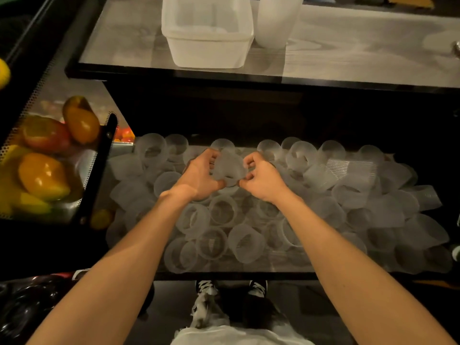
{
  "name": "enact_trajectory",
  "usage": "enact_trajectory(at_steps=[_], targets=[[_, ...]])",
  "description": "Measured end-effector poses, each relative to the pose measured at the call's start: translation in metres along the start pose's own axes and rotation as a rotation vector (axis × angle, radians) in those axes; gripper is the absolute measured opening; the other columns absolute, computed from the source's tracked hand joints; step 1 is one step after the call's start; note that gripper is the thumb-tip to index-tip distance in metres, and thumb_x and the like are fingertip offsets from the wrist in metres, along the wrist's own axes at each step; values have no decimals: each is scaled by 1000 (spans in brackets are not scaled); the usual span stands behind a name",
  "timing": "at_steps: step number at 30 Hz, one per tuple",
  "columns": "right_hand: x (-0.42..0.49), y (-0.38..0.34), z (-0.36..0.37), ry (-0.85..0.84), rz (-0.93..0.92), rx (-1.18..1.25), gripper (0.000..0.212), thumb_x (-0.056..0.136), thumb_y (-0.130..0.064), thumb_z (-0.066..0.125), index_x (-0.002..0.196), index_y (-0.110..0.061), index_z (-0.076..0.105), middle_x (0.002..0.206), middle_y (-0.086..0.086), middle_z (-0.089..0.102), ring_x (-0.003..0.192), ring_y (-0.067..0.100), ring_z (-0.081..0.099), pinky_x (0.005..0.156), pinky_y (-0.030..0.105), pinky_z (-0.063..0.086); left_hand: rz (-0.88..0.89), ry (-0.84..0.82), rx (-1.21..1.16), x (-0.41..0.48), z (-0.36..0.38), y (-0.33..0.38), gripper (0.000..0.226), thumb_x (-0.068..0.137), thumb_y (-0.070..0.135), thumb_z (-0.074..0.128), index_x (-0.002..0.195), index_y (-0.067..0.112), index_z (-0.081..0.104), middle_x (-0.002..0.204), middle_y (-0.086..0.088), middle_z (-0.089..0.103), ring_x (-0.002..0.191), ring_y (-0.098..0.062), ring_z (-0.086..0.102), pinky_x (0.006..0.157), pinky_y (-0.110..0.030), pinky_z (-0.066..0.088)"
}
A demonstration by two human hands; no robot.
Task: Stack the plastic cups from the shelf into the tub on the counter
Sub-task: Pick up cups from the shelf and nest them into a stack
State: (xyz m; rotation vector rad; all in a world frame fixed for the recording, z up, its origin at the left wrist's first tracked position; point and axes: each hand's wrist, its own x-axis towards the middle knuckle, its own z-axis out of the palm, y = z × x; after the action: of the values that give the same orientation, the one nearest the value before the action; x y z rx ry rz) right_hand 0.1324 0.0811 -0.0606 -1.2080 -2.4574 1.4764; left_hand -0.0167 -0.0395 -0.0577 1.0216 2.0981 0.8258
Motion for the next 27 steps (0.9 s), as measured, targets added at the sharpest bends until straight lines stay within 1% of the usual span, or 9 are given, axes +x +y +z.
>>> enact_trajectory(at_steps=[5, 8, 10, 12, 15, 17, 19, 22, 27], targets=[[1, 3, -1, 30, 14, -11, 39, 86, -8, 77, 112, -20, 49, 86, -6, 63, 60, 4, 57, 67, 26, 55, -18, -29, 59, 3, 2, 5, 74, 79, 18, 87, 143, 19, 49, 130, 4, 59, 124, -14, 57, 90, -20, 41], [2, 5, 0, -45, 19, -64, 63, 84, -15, 80, 136, -27, 45, 119, -7, 59, 91, 13, 65, 86, 39, 60, -32, -75, 168, 4, 3, 9, 76, 78, 15, 85, 145, 13, 49, 142, -5, 48, 130, -23, 50, 91, -23, 38], [1, 4, -5, -106, 30, -147, 89, 84, -22, 82, 156, -31, 32, 138, -2, 52, 116, 19, 60, 94, 36, 55, -59, -101, 219, 7, 1, 11, 75, 79, 12, 83, 145, 12, 47, 148, -8, 43, 134, -27, 49, 93, -24, 38], [2, 3, -15, -96, 54, -150, 92, 85, -23, 81, 160, -26, 28, 144, 4, 49, 118, 20, 57, 91, 32, 51, -48, -107, 264, 11, -1, 17, 75, 84, 10, 77, 150, 9, 42, 153, -9, 41, 140, -29, 44, 101, -25, 39], [0, 7, -35, 46, 116, -88, 64, 90, -19, 73, 147, -17, 47, 122, 1, 60, 99, 14, 60, 82, 27, 49, -8, -49, 252, 18, 4, 35, 68, 91, 6, 64, 155, 13, 40, 159, -8, 38, 147, -26, 39, 114, -30, 36], [-7, 16, -50, 169, 154, -62, 36, 91, -14, 68, 127, -16, 62, 93, -6, 64, 87, 5, 60, 85, 27, 52, 22, -21, 227, 24, 15, 53, 62, 93, 6, 62, 152, 16, 45, 157, -6, 42, 145, -25, 42, 115, -31, 38], [-16, 27, -66, 274, 177, -45, 18, 92, -14, 67, 108, -22, 66, 80, -10, 64, 82, 1, 60, 78, 21, 51, 79, -45, 208, 31, 33, 72, 56, 93, 9, 64, 147, 17, 52, 150, -6, 50, 138, -24, 50, 112, -33, 45], [-36, 44, -90, 443, 227, -25, 13, 93, -13, 65, 100, -24, 69, 80, -13, 65, 80, 6, 62, 64, 14, 43, 179, -178, 148, 35, 64, 102, 51, 93, 8, 58, 143, 14, 57, 145, -5, 58, 133, -19, 56, 109, -30, 46], [-76, 74, -130, 716, 327, -44, 14, 95, -14, 59, 97, -19, 72, 80, -5, 69, 80, 16, 64, 71, 28, 49, 284, -358, 210, 37, 122, 147, 55, 94, 5, 50, 148, 10, 53, 147, -8, 58, 137, -23, 53, 113, -34, 44]])
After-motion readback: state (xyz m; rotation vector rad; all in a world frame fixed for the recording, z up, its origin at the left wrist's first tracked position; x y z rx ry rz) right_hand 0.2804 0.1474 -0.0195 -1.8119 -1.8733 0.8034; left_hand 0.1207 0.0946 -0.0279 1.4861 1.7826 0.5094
